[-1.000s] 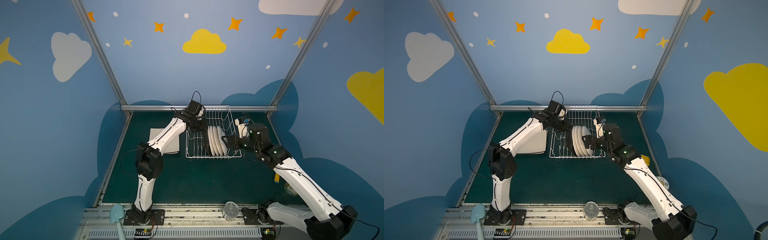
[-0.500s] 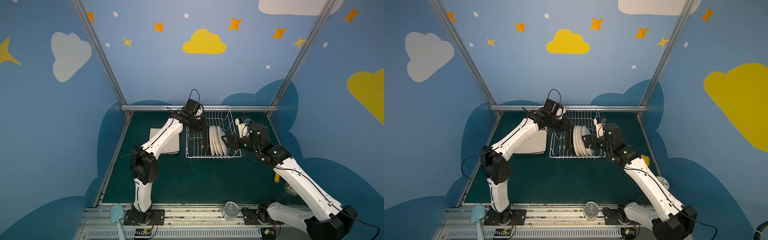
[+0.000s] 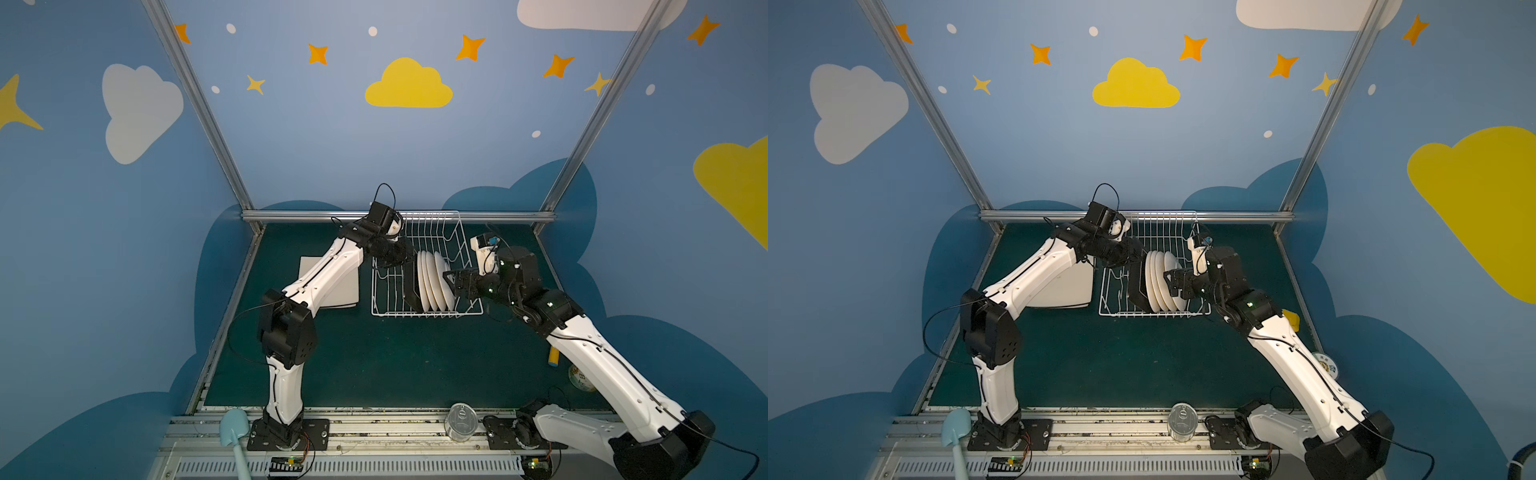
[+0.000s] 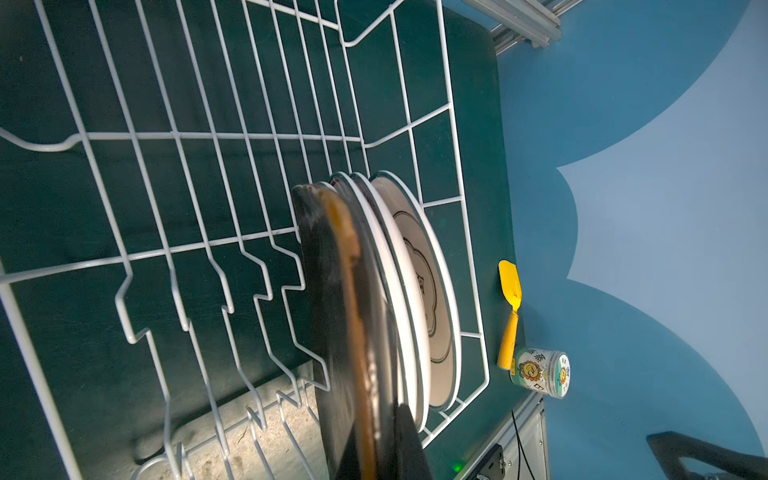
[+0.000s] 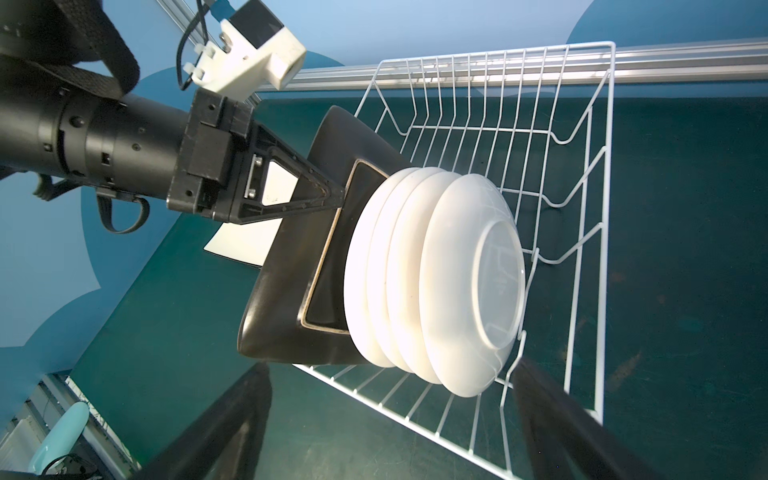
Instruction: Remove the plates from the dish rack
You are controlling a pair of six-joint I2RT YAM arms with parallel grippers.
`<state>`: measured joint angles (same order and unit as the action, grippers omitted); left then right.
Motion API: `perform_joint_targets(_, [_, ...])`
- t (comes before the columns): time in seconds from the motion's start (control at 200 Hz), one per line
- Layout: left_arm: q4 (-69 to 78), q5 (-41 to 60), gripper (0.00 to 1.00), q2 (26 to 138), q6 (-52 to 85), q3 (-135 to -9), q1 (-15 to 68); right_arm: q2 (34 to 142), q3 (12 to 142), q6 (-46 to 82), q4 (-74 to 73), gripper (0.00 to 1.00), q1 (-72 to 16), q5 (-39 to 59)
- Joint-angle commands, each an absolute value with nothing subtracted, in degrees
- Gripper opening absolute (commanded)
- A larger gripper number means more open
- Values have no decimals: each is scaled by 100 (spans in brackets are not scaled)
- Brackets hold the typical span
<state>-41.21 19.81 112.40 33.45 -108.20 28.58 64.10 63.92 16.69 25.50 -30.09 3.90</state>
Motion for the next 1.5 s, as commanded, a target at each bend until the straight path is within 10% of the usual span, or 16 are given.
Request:
perform_joint_targets(0.0, [-4570,1605,11,11183,2962,-10677,2722,6415,6456,1689,2480,90,-2997,386])
perform_joint_targets(0.826, [-4459,1959,29,11057,3060,-10088,2700,6414,6389,1742,2477,90,-2982,413])
perform_joint_targets(1.177, [-4353,1965,3,10995,3126,-9967,2693,6416,6379,1753,2470,90,-2979,413])
perform_joint_targets(1.492, [-3969,2249,3,10730,3447,-9844,2642,6390,6381,1727,2487,90,-2966,377])
